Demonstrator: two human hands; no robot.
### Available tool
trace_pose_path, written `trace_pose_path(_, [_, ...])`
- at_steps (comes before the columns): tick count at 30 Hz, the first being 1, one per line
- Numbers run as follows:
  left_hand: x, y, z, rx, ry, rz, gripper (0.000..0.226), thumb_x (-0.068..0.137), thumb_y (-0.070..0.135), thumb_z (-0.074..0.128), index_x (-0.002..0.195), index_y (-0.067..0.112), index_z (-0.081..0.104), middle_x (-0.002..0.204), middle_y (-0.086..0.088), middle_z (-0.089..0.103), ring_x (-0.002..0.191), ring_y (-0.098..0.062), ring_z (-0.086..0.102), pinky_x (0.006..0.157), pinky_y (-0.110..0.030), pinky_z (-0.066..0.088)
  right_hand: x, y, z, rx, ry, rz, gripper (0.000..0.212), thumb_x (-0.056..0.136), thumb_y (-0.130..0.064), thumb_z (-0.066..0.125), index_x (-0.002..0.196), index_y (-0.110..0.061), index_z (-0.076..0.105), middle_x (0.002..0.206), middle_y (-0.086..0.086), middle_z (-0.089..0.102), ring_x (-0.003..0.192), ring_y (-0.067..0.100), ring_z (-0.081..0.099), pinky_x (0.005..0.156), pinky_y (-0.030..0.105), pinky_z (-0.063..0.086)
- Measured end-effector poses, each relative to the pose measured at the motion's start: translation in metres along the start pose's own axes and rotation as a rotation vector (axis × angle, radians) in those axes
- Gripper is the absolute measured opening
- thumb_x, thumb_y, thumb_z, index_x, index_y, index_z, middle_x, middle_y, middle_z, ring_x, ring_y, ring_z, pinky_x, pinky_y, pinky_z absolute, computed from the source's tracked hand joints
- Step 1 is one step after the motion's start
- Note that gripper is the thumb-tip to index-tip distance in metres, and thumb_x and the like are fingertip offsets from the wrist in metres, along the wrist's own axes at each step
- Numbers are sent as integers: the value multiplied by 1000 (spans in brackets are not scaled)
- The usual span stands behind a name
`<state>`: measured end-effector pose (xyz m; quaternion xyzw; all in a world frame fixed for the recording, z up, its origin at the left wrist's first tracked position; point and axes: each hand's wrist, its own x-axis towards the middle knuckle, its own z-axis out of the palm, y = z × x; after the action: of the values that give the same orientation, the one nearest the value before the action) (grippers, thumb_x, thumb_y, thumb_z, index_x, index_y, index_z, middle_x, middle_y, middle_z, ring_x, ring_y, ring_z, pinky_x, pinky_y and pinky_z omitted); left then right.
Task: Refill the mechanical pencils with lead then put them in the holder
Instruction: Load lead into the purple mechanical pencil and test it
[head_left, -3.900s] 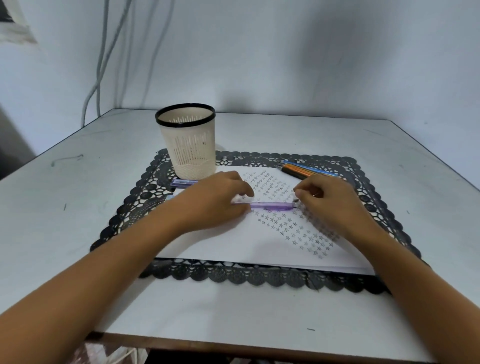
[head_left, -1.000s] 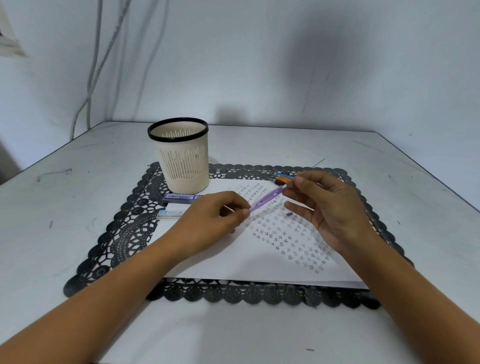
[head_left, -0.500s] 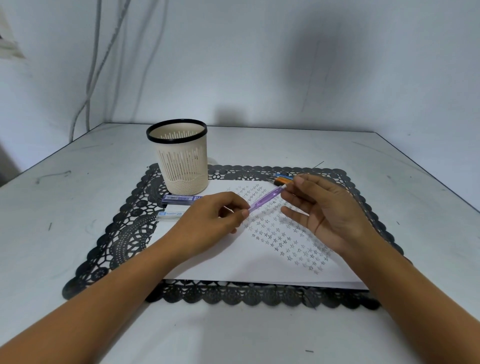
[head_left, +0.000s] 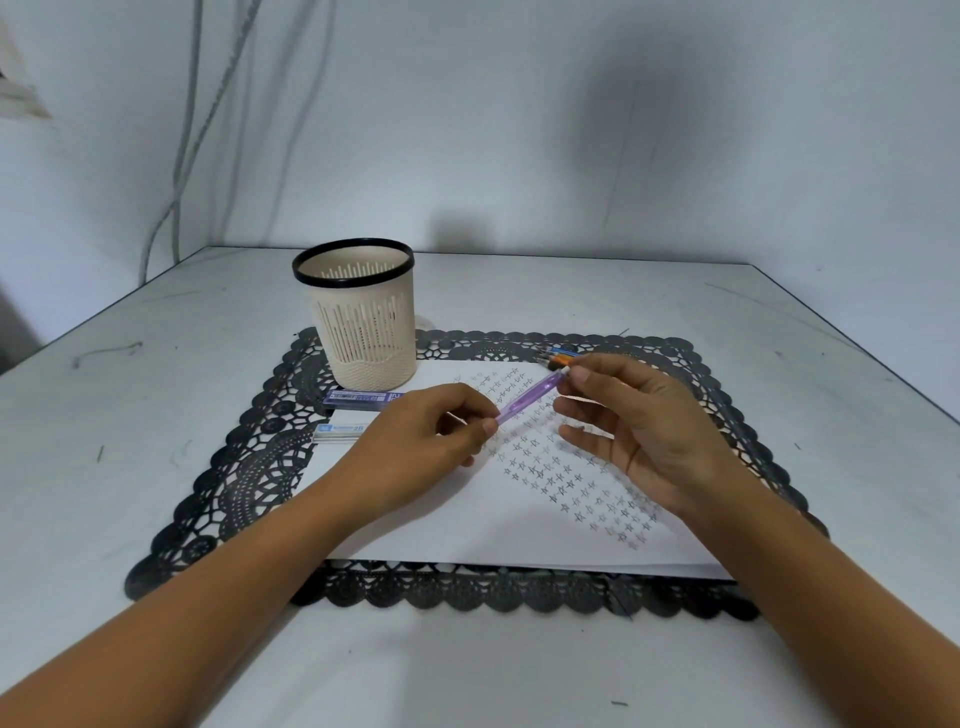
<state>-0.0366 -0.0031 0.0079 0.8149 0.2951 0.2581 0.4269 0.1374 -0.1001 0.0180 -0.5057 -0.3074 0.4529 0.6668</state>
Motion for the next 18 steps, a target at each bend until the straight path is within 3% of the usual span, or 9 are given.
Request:
trace_pose_path(6, [0,0,0,11,0,4,12,86,21,61,81,32,62,67,18,65,67,-13,66,81,-39,53,-3,0,2,-126,24,-68,27,66,-21,66,92,-14,70,79,2,69,72,14,66,66,26,55])
trace_pose_path(11, [1,-2,0,0,0,0,12,85,19,62,82,30,64,66,17,65,68,-17,66,82,-45,53,-8,1,6,-351,45,-150,15,83,-17,63,96,-17,70,85,-1,71,75,13,67,74,32,55])
trace_pose_path(18, [1,-2,1,1,-4,-6,13,86,19,61,81,31,64,65,18,65,68,-16,65,83,-46,51,-10,1,7,-481,55,-182,19,84,-22,63,102,-21,68,93,1,71,76,10,69,73,29,58])
